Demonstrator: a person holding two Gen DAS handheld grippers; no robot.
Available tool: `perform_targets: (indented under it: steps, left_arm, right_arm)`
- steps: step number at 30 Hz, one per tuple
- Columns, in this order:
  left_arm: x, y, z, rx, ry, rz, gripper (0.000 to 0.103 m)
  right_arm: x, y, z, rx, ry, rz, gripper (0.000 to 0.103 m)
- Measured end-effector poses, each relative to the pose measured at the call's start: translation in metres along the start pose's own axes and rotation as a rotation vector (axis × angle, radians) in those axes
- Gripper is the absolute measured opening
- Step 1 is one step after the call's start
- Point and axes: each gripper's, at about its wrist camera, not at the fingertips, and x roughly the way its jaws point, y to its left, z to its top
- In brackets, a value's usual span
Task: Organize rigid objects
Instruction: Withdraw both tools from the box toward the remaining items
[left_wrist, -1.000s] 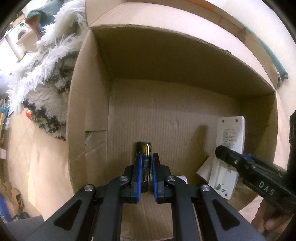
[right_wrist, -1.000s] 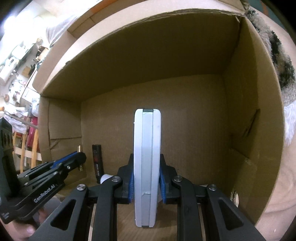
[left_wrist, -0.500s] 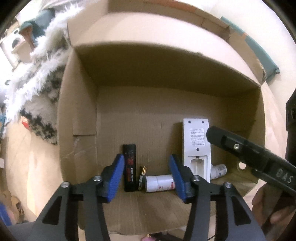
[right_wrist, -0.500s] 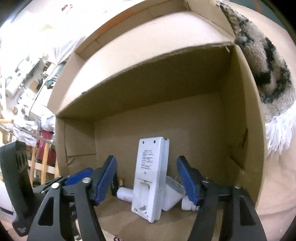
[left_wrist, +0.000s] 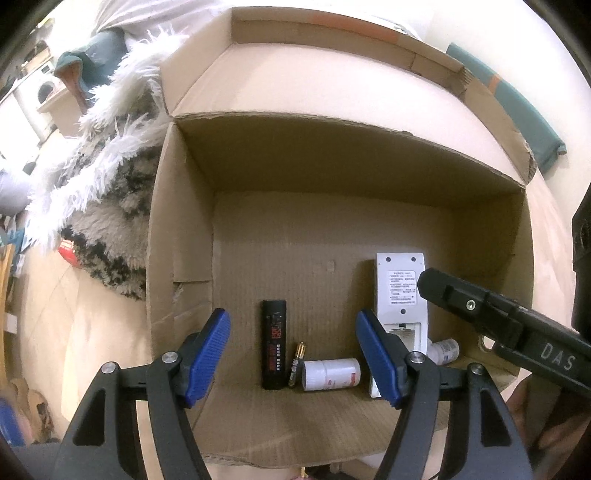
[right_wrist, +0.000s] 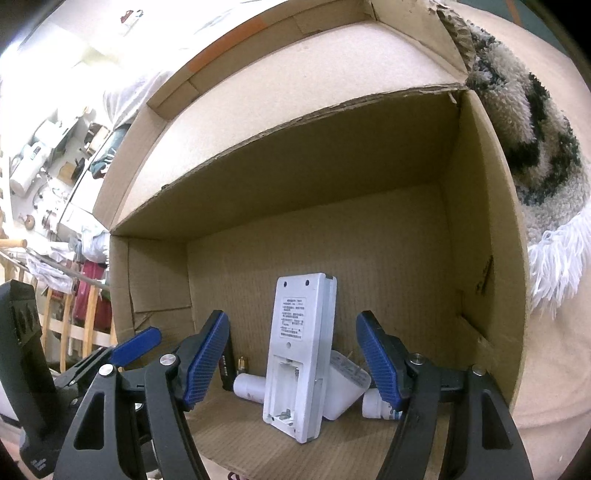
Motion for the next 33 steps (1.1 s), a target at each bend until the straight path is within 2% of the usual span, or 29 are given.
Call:
perform_targets:
  steps: [6, 9, 14, 17, 19, 25, 33]
  left_arm:
    - [-0.02, -0.003, -0.001, 0.003, -0.008, 0.009, 0.068]
    - [-0.037, 0.003, -0.007, -0.001, -0.027, -0.009, 0.068]
    - [-0.056, 0.018, -0.01, -0.001, -0.044, 0.034, 0.068]
    - [-0.07, 0.026, -0.011, -0.027, -0.03, -0.001, 0.068]
    - [-0.077, 0.029, -0.013, -0.036, -0.043, 0.033, 0.068]
    - [-0.095, 0.036, -0.024, -0.024, -0.056, 0.056, 0.068]
    - [-0.105, 0.045, -0.052, -0.051, -0.062, 0.079, 0.068]
  right_arm:
    - [-0.007, 0.003, 0.001, -0.004, -0.015, -0.008, 0.076]
    - [-0.016, 0.005, 0.0, -0.017, -0.037, -0.014, 0.076]
    - [-0.027, 0.009, -0.006, -0.031, -0.046, -0.019, 0.076]
    - [-0.037, 0.013, -0.011, -0.049, -0.058, -0.021, 0.076]
    - [-0.048, 0.016, -0.015, -0.06, -0.065, -0.015, 0.076]
    - [-0.077, 0.02, -0.03, -0.075, -0.091, 0.003, 0.076]
    - [-0.097, 0.011, -0.061, -0.053, -0.075, 0.004, 0.076]
